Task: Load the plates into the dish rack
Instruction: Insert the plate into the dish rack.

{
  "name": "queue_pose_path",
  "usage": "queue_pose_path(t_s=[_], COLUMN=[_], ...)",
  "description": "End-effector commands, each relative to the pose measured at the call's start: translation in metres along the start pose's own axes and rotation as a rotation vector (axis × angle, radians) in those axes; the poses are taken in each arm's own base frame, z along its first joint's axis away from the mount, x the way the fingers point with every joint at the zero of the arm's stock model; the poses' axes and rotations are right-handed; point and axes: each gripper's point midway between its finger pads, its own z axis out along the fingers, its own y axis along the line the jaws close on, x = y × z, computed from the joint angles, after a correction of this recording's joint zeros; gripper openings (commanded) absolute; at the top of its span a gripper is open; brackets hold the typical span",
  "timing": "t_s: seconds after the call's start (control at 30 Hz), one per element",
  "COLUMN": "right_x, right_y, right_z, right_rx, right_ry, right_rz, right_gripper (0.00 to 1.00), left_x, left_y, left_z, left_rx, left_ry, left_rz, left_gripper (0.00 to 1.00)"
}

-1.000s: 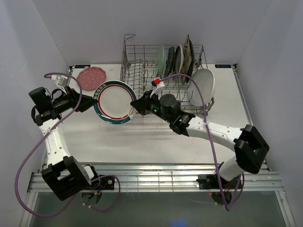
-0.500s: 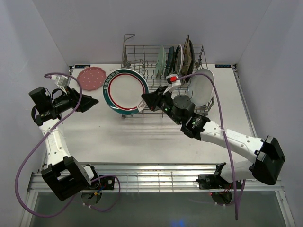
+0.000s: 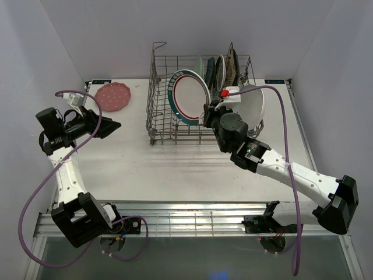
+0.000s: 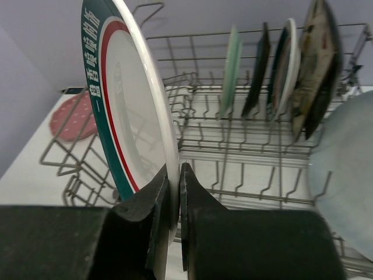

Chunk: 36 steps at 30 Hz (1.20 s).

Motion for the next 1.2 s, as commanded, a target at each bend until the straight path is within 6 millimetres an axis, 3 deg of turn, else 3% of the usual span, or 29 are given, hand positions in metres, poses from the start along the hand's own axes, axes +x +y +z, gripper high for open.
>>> queue_pose_path(t_s=[0.0,0.3,0.67,1.17], right_x=[-0.065,-0.067,-0.042,0.002], right_y=[-0.032,-0.073,-0.127,-0.156], right_z=[-0.008,-0.004,0.019,0.04], right_rx=[0.183,0.431,0.577,0.685], right_ry=[-0.157,-0.131,-0.033,0.079], right_rz=[0.015,-0.138,-0.181,-0.264], right_gripper=[0.08,0.08,0.08,0.08], left_x=[0.0,0.002,0.003,0.004], left_y=[-0.001,0.007,0.006,0.012], left_z=[0.0,0.0,-0.001,-0.001], left_rx=[-0.001,-0.04,-0.057,-0.077], left_ry=[-0.006,-0.009,-0.015,-0.016], left_rz=[0.051,0.073,0.128,0.122], left_gripper=[0.94,0.94,0.94,0.94])
